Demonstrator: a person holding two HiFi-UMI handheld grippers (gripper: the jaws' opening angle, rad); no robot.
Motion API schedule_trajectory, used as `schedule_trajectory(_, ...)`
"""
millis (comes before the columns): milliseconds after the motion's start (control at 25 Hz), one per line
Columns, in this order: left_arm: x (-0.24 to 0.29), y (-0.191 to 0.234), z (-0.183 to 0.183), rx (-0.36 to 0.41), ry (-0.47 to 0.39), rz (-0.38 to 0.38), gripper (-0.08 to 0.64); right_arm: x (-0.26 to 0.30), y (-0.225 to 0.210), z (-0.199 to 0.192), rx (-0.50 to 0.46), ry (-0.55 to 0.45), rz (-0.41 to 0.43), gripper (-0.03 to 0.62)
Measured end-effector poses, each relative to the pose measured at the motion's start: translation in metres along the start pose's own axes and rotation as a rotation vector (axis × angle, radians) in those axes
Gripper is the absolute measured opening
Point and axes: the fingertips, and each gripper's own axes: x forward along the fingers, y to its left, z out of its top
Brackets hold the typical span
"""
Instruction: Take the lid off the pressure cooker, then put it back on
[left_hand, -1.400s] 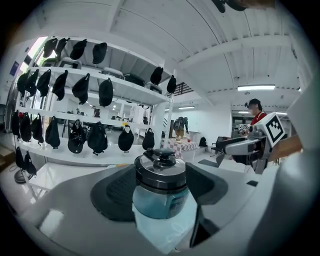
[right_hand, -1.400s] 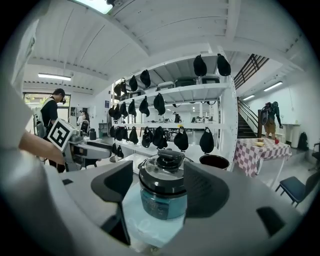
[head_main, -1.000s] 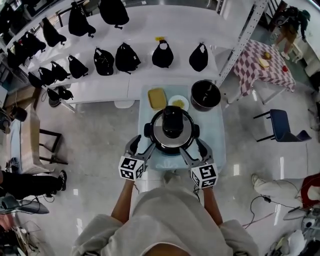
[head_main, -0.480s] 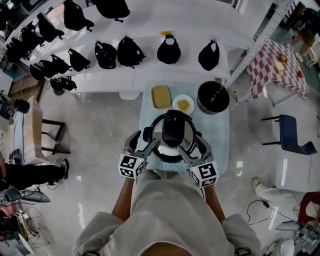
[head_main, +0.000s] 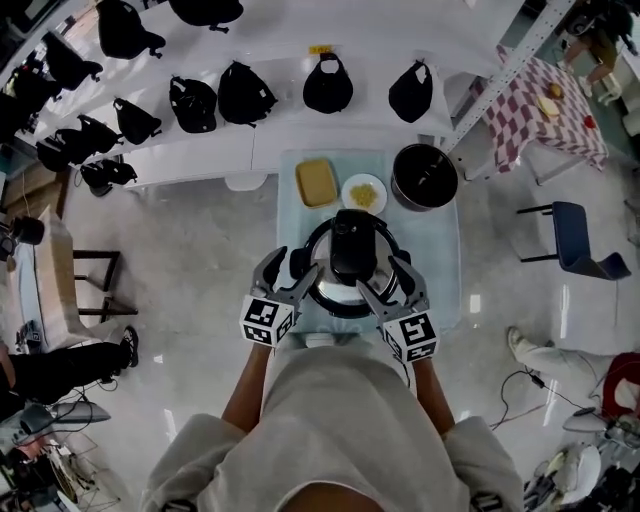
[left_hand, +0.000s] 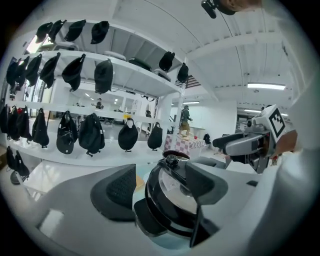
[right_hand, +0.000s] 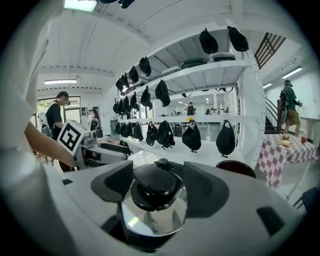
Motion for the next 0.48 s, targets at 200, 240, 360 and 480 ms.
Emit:
schedule_trajectory(200, -0.001, 0.013, 0.004, 0.013, 0.008, -0.065, 0.293, 0.013, 0.016, 0.0, -0.019, 0.052, -0.017, 0.31)
schedule_trajectory(240, 0.0, 0.015, 0.005, 0.014, 0.009, -0.075, 0.293, 0.015, 0.018, -0.001, -0.025, 0.064, -0.02, 0.31)
schedule_trajectory(360, 0.002, 0.017, 0.006, 0.013, 0.007, -0.099, 0.293, 0.02, 0.021, -0.005, -0.06, 0.092, -0.019, 0.31)
schedule_trajectory(480, 0.005, 0.018, 0.009, 0.018, 0.002, -0.117, 0.293, 0.026, 0.023, -0.006, -0.124, 0.129, 0.006, 0.31)
